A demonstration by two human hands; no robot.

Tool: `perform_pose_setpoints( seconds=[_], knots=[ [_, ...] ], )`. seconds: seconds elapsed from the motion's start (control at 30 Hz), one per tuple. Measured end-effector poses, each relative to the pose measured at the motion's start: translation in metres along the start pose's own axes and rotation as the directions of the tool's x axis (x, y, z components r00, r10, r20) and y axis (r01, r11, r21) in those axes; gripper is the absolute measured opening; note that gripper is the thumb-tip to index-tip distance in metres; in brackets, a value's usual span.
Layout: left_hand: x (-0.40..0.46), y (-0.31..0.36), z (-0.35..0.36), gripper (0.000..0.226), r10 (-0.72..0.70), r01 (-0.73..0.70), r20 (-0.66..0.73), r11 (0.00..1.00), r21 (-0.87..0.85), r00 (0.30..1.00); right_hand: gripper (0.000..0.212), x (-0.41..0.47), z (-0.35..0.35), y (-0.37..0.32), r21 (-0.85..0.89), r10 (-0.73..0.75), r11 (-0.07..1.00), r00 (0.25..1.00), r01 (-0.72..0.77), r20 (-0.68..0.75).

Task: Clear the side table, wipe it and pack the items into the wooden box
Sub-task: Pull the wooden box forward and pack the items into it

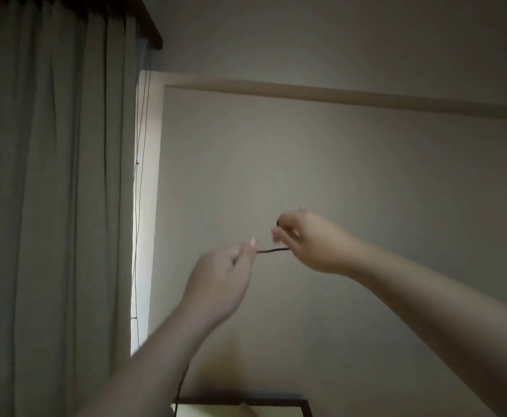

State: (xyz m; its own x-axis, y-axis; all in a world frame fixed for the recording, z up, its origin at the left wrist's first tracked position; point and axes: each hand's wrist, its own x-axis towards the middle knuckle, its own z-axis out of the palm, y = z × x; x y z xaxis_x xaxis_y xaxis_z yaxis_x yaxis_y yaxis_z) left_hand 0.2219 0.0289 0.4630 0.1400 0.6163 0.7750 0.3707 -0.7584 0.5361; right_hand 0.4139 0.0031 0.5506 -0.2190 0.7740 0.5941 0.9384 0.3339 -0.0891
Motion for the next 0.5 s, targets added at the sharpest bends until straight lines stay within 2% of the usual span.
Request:
perform_pose_setpoints(
  seconds=[0.07, 0.1, 0.17, 0.23, 0.3, 0.4, 0.47, 0.5],
  knots=[
    [0.026, 0.015, -0.018, 0.06, 0.039, -0.034, -0.047, 0.994, 0.102, 0.998, 0.035, -0.016, 0.012, -0.01, 0.269, 0.093, 0.95, 0.967, -0.157, 0.236],
    [0.038, 0.02, -0.024, 0.059, 0.052, -0.044, -0.054, 0.989, 0.139, 0.997, 0.038, -0.022, 0.015, -0.018, 0.455, 0.106, 0.859, 0.951, -0.235, 0.29],
    [0.058, 0.018, -0.024, 0.058, 0.045, -0.042, -0.029, 0.993, 0.112, 0.999, 0.04, -0.03, 0.01, -0.036, 0.75, 0.079, 0.575, 0.935, -0.326, 0.345],
    [0.064, 0.013, -0.015, 0.06, 0.007, -0.007, 0.033, 1.0, -0.003, 0.999, 0.042, -0.029, 0.0, -0.051, 0.88, 0.006, 0.31, 0.927, -0.359, 0.375],
    [0.062, 0.01, -0.001, 0.063, -0.076, 0.088, 0.078, 0.983, -0.164, 0.994, 0.042, -0.023, -0.008, -0.061, 0.927, 0.01, 0.158, 0.939, -0.341, 0.344],
    [0.048, 0.009, 0.021, 0.059, -0.265, 0.27, 0.058, 0.913, -0.305, 0.962, 0.034, -0.006, -0.013, -0.071, 0.976, 0.17, -0.029, 0.961, -0.215, 0.217],
    [0.031, 0.004, 0.034, 0.056, -0.307, 0.318, 0.081, 0.905, -0.284, 0.948, 0.033, 0.008, -0.013, -0.067, 0.996, 0.262, -0.045, 0.961, -0.08, 0.089],
    [0.021, 0.0, 0.039, 0.057, -0.28, 0.298, 0.107, 0.92, -0.255, 0.954, 0.035, 0.016, -0.011, -0.06, 1.0, 0.308, 0.015, 0.951, -0.02, 0.015]
  ],
)
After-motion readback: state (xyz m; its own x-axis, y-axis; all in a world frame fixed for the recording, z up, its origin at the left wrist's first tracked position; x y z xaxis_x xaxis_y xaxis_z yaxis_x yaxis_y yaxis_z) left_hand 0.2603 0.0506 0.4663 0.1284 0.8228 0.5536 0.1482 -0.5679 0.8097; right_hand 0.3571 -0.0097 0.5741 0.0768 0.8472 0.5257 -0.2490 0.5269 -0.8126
